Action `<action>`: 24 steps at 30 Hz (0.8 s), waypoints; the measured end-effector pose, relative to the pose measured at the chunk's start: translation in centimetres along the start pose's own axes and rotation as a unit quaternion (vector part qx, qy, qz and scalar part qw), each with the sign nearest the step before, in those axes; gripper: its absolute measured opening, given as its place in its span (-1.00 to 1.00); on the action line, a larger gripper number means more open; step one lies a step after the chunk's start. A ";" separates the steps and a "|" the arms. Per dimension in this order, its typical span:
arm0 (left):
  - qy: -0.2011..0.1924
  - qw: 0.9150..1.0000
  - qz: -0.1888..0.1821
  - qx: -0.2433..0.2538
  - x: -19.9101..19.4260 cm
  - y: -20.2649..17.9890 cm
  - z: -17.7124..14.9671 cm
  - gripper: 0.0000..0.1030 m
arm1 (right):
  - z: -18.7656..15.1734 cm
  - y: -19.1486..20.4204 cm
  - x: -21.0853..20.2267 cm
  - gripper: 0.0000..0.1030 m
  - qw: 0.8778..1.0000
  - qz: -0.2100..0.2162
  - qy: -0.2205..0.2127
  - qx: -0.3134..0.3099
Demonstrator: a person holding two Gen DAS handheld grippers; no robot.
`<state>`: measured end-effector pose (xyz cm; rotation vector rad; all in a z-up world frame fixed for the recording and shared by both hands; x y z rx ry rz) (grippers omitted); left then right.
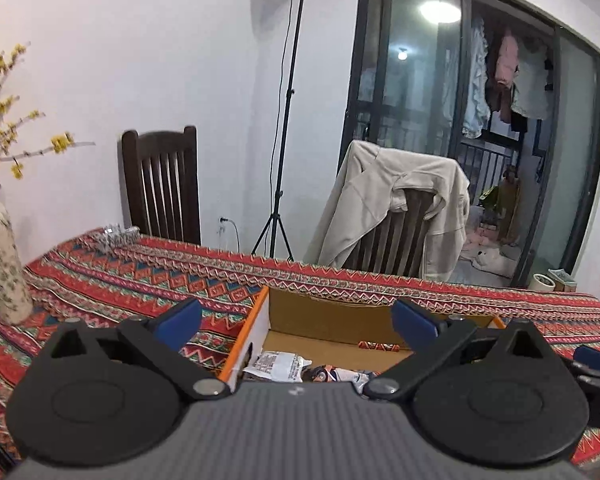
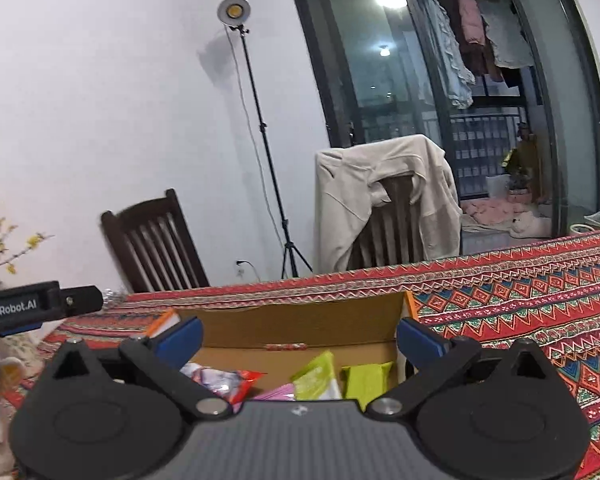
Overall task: Organize snacks
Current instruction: 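Return to the pile and grasp a pumpkin-seed cookie packet with the right tool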
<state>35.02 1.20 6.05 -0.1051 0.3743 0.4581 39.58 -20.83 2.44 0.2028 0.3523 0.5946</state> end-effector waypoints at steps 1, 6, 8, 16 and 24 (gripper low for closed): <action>-0.004 1.000 0.002 0.002 -0.8 0.4 0.1 1.00 | 0.1 0.4 -0.7 1.00 1.000 0.004 0.000 -0.002; 0.001 1.000 0.013 0.018 -4.5 2.5 -1.1 1.00 | -0.1 2.8 -4.8 1.00 0.999 0.044 -0.006 0.000; 0.000 1.000 0.011 0.024 -6.2 3.5 -2.2 1.00 | -1.0 3.5 -6.4 1.00 0.998 0.058 -0.007 0.007; 0.031 0.999 -0.008 0.026 -9.6 7.5 -7.6 1.00 | -7.2 5.6 -8.9 1.00 0.998 0.021 0.060 0.010; 0.049 0.998 -0.013 0.023 -10.7 11.4 -13.0 1.00 | -13.0 9.1 -11.2 1.00 0.995 0.013 0.101 -0.018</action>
Point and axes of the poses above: each gripper's, at about its wrist camera, not at the fingertips, and x roughly the way its jaws point, y to its left, z to its top, the point moved 9 cm from there along x, roughly the way its jaws point, and after that the axes turned 13 degrees about z, right-handed, at the moved point
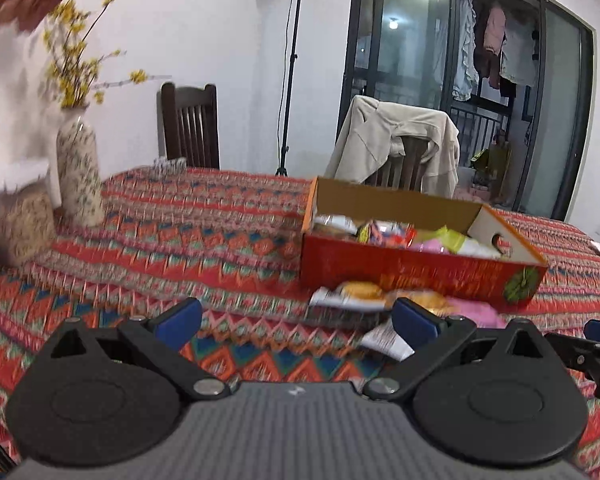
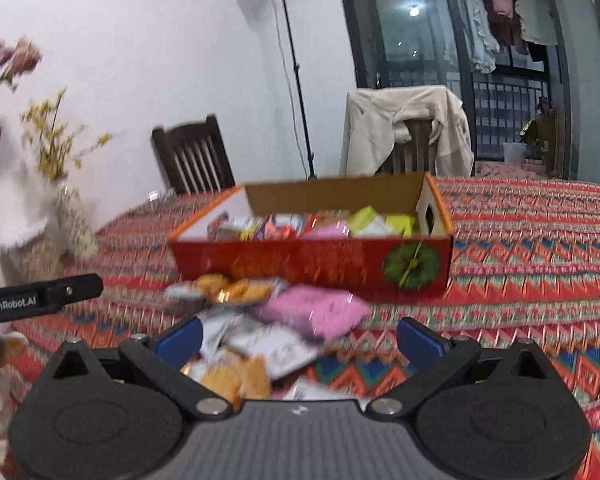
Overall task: Organize snacks
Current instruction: 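Return to the pile and grasp a pumpkin-seed cookie packet with the right tool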
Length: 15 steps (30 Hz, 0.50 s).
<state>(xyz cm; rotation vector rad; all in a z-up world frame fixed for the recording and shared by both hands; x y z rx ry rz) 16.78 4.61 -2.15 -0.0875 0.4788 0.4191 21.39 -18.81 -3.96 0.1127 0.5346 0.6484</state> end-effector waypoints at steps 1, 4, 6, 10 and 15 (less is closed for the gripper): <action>0.003 1.000 0.004 -0.002 0.3 0.4 -0.6 1.00 | -0.5 0.5 0.1 1.00 1.000 0.001 0.005 -0.003; 0.022 1.000 0.011 -0.012 0.9 1.3 -2.1 1.00 | -1.6 1.9 1.0 1.00 1.000 0.002 0.021 -0.012; 0.022 1.000 0.003 -0.014 0.7 1.8 -2.6 1.00 | -2.2 3.0 1.7 1.00 0.999 0.005 0.032 -0.024; 0.011 1.000 0.001 -0.004 0.3 2.8 -3.1 1.00 | -3.2 5.0 3.2 1.00 0.997 -0.004 0.049 -0.056; 0.016 1.000 0.001 -0.008 1.2 3.4 -4.3 1.00 | -4.4 5.9 5.1 1.00 0.994 -0.027 0.072 -0.083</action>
Point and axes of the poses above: each gripper's, at about its wrist camera, not at the fingertips, and x roughly the way its jaws point, y to its left, z to its top, the point moved 9 cm from there along x, roughly the way its jaws point, and after that the axes turned 13 degrees about z, right-handed, at the moved point
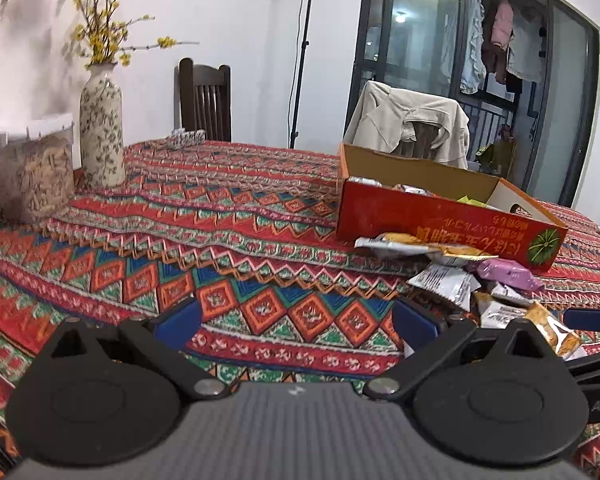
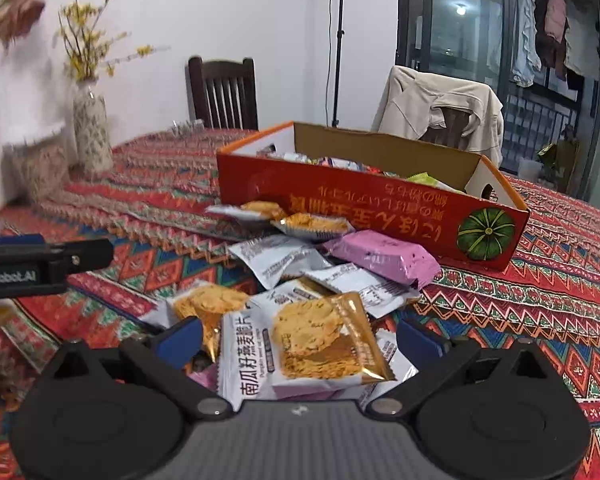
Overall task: Organize snacks
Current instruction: 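Return to the pile and grasp a pumpkin-seed cookie packet with the right tool, then grasp another cookie packet with the left tool while the right tool holds its packet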
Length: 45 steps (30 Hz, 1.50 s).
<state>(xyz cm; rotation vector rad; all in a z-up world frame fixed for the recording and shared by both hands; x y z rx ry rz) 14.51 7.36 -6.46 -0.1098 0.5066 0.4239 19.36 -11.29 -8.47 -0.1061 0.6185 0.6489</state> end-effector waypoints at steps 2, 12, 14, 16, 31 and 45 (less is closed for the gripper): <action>-0.002 1.000 0.001 -0.003 0.2 0.0 0.1 1.00 | -0.2 0.0 0.4 0.97 1.000 -0.012 0.002 0.000; 0.000 0.999 -0.025 -0.019 0.3 0.2 0.1 1.00 | -0.5 0.9 0.3 0.31 1.000 -0.004 -0.001 -0.027; -0.003 0.999 -0.027 -0.018 0.1 0.1 0.0 1.00 | -0.2 0.7 -0.2 0.27 1.000 -0.003 -0.011 -0.022; -0.004 1.000 -0.024 -0.015 0.1 0.0 0.0 1.00 | 0.1 0.4 -0.8 0.24 1.000 0.002 -0.022 -0.010; 0.057 0.998 0.004 0.001 0.4 -4.8 0.8 1.00 | 1.6 -5.3 -5.7 0.19 0.993 -0.013 -0.101 0.059; 0.118 0.990 0.062 0.037 3.0 -10.5 -0.5 1.00 | 0.0 -10.9 -7.1 0.19 0.986 -0.023 -0.118 0.112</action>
Point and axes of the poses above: each gripper's, at about its wrist camera, not at the fingertips, and x roughly the way its jaws point, y to its left, z to its top, the point moved 9 cm from there along x, roughly the way its jaws point, and after that the axes turned 13 degrees about z, right-handed, at the moved point
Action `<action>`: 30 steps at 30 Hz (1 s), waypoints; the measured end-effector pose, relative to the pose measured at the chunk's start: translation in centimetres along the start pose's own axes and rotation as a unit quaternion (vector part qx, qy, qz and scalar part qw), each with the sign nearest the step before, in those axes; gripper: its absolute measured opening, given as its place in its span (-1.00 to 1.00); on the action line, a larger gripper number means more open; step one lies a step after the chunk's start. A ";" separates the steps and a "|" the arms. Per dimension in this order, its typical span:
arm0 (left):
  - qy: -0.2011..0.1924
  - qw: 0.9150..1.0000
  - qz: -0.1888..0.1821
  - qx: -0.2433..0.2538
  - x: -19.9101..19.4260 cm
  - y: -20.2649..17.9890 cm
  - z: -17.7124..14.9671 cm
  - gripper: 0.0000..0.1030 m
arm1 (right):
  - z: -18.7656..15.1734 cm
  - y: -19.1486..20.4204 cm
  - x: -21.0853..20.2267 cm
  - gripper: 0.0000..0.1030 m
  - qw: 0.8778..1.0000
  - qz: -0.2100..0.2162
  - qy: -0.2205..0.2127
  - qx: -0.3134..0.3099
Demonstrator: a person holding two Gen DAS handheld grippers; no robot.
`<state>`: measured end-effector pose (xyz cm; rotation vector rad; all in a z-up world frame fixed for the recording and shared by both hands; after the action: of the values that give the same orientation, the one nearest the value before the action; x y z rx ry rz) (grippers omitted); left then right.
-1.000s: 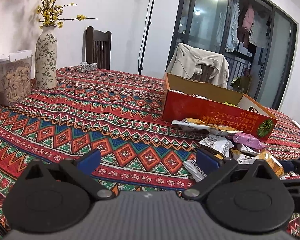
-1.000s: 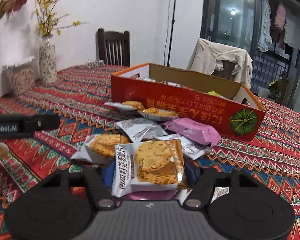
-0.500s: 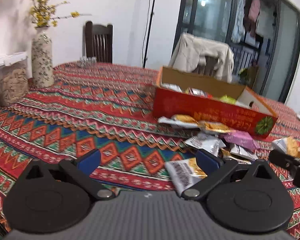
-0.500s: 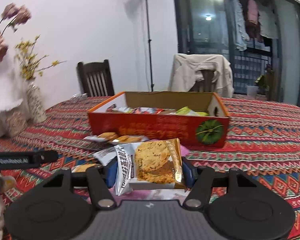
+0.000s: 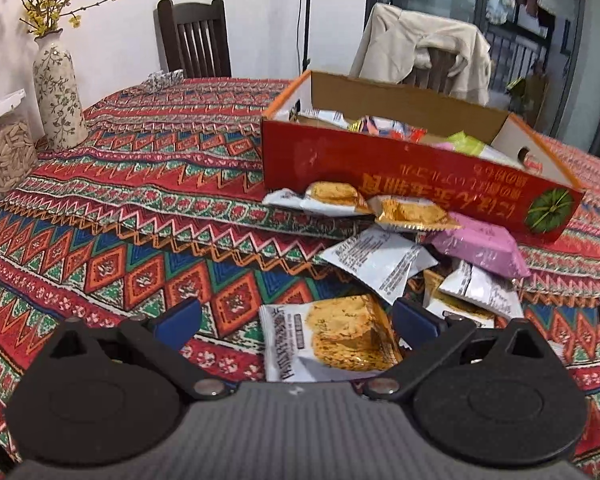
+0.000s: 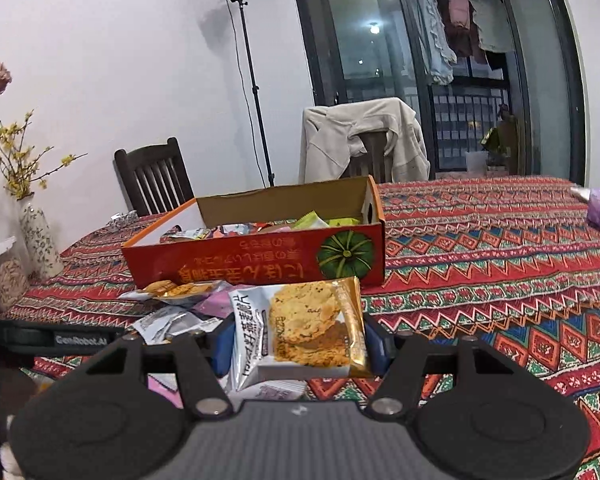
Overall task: Organize snacks
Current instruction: 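Grasp another cookie packet with the left tool while the right tool holds its packet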
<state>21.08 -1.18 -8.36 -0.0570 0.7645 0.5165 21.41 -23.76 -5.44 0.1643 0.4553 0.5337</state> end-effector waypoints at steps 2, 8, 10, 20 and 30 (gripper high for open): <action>0.003 1.000 0.005 -0.006 0.2 -0.1 -0.2 1.00 | 0.1 -0.2 -0.1 0.19 1.000 0.006 -0.003 0.000; 0.023 1.000 0.010 0.003 0.8 -0.6 -1.2 0.93 | -0.2 -0.7 0.2 0.19 1.000 0.017 0.001 0.008; 0.015 1.000 0.010 0.006 0.7 -0.9 -1.3 0.92 | -0.6 -0.7 0.4 0.19 1.000 0.019 0.006 0.011; -0.015 0.999 -0.025 0.021 -0.8 -1.3 -1.6 0.17 | -0.6 -0.1 0.6 0.19 1.000 0.025 0.009 0.007; -0.070 0.997 -0.036 0.004 -4.0 1.1 -0.2 0.16 | 0.3 0.1 0.1 0.19 1.000 0.017 0.004 -0.009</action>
<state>18.00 -1.94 -5.69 -0.0411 0.6254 0.4449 21.60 -23.65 -5.19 0.1535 0.4553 0.5709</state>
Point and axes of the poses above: each gripper's, at about its wrist camera, not at the fingertips, and x roughly the way its jaws point, y to its left, z to its top, the point moved 9 cm from there along x, roughly the way its jaws point, and after that the axes turned 13 degrees about z, right-handed, at the moved point
